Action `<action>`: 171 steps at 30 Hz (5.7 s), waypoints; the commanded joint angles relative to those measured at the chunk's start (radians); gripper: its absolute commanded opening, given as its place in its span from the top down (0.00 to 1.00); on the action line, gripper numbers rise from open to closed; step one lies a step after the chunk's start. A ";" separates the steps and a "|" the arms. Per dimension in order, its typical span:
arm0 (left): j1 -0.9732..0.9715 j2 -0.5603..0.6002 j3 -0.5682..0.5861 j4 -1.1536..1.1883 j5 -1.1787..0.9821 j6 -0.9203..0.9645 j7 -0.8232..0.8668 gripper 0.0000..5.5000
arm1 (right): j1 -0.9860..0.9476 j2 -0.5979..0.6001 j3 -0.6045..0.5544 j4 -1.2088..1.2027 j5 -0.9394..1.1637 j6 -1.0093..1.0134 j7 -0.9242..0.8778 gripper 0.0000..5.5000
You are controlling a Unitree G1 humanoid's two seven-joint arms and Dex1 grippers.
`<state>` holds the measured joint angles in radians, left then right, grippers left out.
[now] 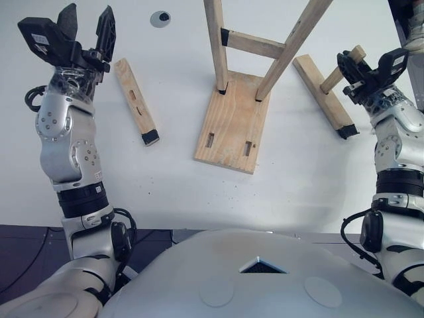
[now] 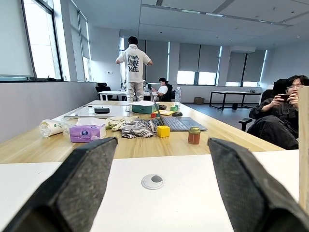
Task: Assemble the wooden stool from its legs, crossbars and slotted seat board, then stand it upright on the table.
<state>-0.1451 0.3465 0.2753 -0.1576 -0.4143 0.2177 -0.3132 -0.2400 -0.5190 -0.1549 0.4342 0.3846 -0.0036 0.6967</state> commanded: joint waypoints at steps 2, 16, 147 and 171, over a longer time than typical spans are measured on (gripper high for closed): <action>-0.014 0.010 0.000 0.022 0.010 0.014 -0.003 0.38 | 0.066 0.026 0.029 0.072 -0.038 0.062 0.014 0.93; 0.070 -0.003 -0.005 0.023 0.070 -0.018 0.008 0.38 | 0.114 -0.189 0.074 -0.191 -0.158 0.160 0.123 0.55; 0.066 0.111 -0.306 0.216 -0.164 -0.003 -0.945 0.63 | -0.126 -0.210 0.171 -0.445 0.213 0.719 0.372 0.22; -0.105 0.416 -0.486 0.240 0.023 -0.026 -1.116 0.63 | -0.001 -0.141 0.127 -0.549 0.213 0.701 0.270 0.22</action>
<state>-0.2702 0.7057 -0.1644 0.0665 -0.5067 0.1852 -1.4269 -0.2481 -0.6751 -0.0132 -0.0920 0.5926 0.7022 0.9775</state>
